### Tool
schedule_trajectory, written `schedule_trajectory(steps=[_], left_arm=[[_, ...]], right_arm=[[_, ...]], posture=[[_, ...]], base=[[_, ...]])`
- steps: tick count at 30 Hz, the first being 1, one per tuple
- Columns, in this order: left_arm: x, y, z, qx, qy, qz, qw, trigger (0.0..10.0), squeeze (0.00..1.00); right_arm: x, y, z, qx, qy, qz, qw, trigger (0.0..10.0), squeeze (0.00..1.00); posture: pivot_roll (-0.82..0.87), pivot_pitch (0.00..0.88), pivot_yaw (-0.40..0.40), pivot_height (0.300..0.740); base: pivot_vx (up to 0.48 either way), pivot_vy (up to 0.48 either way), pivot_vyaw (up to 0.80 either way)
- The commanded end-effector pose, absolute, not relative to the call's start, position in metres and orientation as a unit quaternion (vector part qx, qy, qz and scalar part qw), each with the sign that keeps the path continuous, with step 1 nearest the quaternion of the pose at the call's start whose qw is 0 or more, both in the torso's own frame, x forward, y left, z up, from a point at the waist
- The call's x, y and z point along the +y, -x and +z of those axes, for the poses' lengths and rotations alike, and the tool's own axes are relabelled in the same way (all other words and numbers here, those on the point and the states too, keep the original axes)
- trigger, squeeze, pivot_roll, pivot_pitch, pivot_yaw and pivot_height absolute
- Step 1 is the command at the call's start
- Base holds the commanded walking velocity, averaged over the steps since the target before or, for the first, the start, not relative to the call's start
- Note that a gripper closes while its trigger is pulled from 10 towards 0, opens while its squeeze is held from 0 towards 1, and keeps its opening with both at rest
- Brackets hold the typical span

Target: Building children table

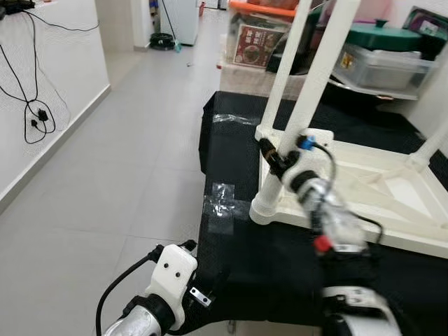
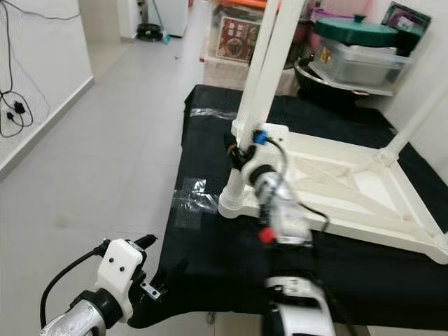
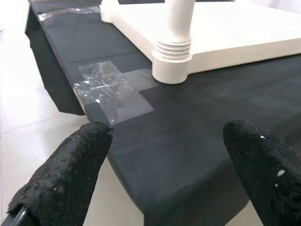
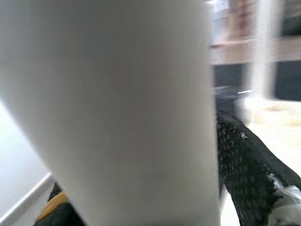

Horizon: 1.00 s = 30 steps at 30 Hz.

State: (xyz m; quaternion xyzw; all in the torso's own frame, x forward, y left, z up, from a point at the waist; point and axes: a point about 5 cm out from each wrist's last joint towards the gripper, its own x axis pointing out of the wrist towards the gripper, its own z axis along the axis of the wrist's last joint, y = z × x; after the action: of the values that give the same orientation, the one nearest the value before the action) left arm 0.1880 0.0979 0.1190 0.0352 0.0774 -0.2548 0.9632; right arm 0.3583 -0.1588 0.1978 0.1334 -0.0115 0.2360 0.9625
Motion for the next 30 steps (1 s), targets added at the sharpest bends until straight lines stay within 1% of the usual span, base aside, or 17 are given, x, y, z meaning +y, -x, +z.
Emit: schedule_trajectory(steps=[1, 2, 3, 4, 7, 8, 11, 12, 15, 18, 19, 21, 26, 27, 28, 29, 30], left_arm=[[0.096, -0.188, 0.117, 0.081, -0.028, -0.260, 0.962, 10.0, 0.00], [0.096, -0.188, 0.117, 0.081, -0.028, -0.260, 0.962, 10.0, 0.00], [0.096, -0.188, 0.117, 0.080, -0.028, -0.259, 0.962, 10.0, 0.00], [0.096, -0.188, 0.117, 0.080, -0.028, -0.259, 0.962, 10.0, 0.00], [0.095, -0.188, 0.117, 0.079, -0.029, -0.259, 0.962, 10.0, 0.00], [0.095, -0.188, 0.117, 0.079, -0.029, -0.259, 0.962, 10.0, 0.00], [0.095, -0.187, 0.117, 0.078, -0.029, -0.258, 0.963, 10.0, 0.00], [0.095, -0.187, 0.117, 0.078, -0.029, -0.258, 0.963, 10.0, 0.00], [0.095, -0.186, 0.121, 0.060, -0.028, -0.258, 0.964, 10.0, 0.00], [0.096, -0.184, 0.127, 0.033, -0.028, -0.254, 0.966, 10.0, 0.00], [0.096, -0.183, 0.129, 0.025, -0.028, -0.251, 0.967, 10.0, 0.00], [0.096, -0.183, 0.131, 0.019, -0.026, -0.249, 0.968, 10.0, 0.00], [0.098, -0.182, 0.138, -0.004, -0.024, -0.236, 0.971, 10.0, 0.00], [0.099, -0.182, 0.144, -0.015, -0.024, -0.232, 0.972, 10.0, 0.00], [0.099, -0.182, 0.149, -0.024, -0.022, -0.225, 0.974, 10.0, 0.00], [0.100, -0.183, 0.153, -0.030, -0.021, -0.221, 0.975, 10.0, 0.00], [0.100, -0.183, 0.153, -0.030, -0.021, -0.221, 0.975, 10.0, 0.00]], right_arm=[[-0.155, -0.352, 0.194, 0.004, -0.134, 0.307, 0.942, 10.0, 0.00], [-0.155, -0.352, 0.194, 0.004, -0.134, 0.307, 0.942, 10.0, 0.00], [-0.156, -0.346, 0.195, 0.010, -0.118, 0.371, 0.921, 10.0, 0.00], [-0.156, -0.346, 0.195, 0.010, -0.118, 0.371, 0.921, 10.0, 0.00], [-0.158, -0.354, 0.201, 0.022, -0.091, 0.470, 0.878, 10.0, 0.00], [-0.158, -0.354, 0.201, 0.022, -0.091, 0.470, 0.878, 10.0, 0.00], [-0.153, -0.362, 0.210, 0.019, -0.080, 0.529, 0.845, 10.0, 0.00], [-0.153, -0.362, 0.210, 0.019, -0.080, 0.529, 0.845, 10.0, 0.00], [-0.143, -0.366, 0.219, 0.010, -0.062, 0.572, 0.818, 10.0, 0.00], [-0.137, -0.368, 0.221, 0.008, -0.058, 0.581, 0.812, 9.7, 0.00], [-0.135, -0.369, 0.222, 0.010, -0.058, 0.580, 0.813, 0.0, 0.00], [-0.133, -0.371, 0.221, 0.012, -0.058, 0.577, 0.815, 0.0, 0.00], [-0.134, -0.373, 0.209, 0.010, -0.051, 0.540, 0.840, 0.0, 0.00], [-0.137, -0.374, 0.201, 0.017, -0.052, 0.503, 0.863, 0.0, 0.00], [-0.144, -0.378, 0.191, 0.030, -0.049, 0.430, 0.901, 0.0, 0.00], [-0.149, -0.380, 0.184, 0.040, -0.046, 0.377, 0.924, 0.0, 0.00], [-0.149, -0.380, 0.184, 0.040, -0.046, 0.377, 0.924, 0.0, 0.00]], posture=[[0.15, 0.014, -0.134, 0.740], [0.15, 0.014, -0.134, 0.740], [0.15, 0.011, -0.136, 0.740], [0.15, 0.011, -0.136, 0.740], [0.16, 0.007, -0.141, 0.740], [0.16, 0.007, -0.141, 0.740], [0.17, 0.004, -0.147, 0.740], [0.17, 0.004, -0.147, 0.740], [0.18, 0.000, -0.157, 0.740], [0.18, 0.000, -0.157, 0.740], [0.19, 0.000, -0.158, 0.740], [0.19, 0.000, -0.158, 0.740], [0.18, 0.000, -0.154, 0.740], [0.18, 0.000, -0.152, 0.740], [0.18, 0.000, -0.153, 0.740], [0.17, 0.000, -0.152, 0.740], [0.17, 0.000, -0.152, 0.740]], base=[[0.000, 0.000, 0.00], [0.000, 0.000, 0.00], [0.000, 0.000, 0.00], [0.000, 0.000, 0.00], [0.000, 0.000, 0.00], [0.000, 0.000, 0.00], [0.000, 0.000, 0.00], [0.000, 0.000, 0.00], [0.000, 0.000, 0.00], [0.000, 0.000, 0.00], [0.000, 0.000, 0.00], [0.000, 0.000, 0.00], [0.000, 0.000, 0.00], [0.000, 0.000, 0.00], [0.000, 0.000, 0.00], [0.000, 0.000, 0.00], [0.000, 0.000, 0.00]])
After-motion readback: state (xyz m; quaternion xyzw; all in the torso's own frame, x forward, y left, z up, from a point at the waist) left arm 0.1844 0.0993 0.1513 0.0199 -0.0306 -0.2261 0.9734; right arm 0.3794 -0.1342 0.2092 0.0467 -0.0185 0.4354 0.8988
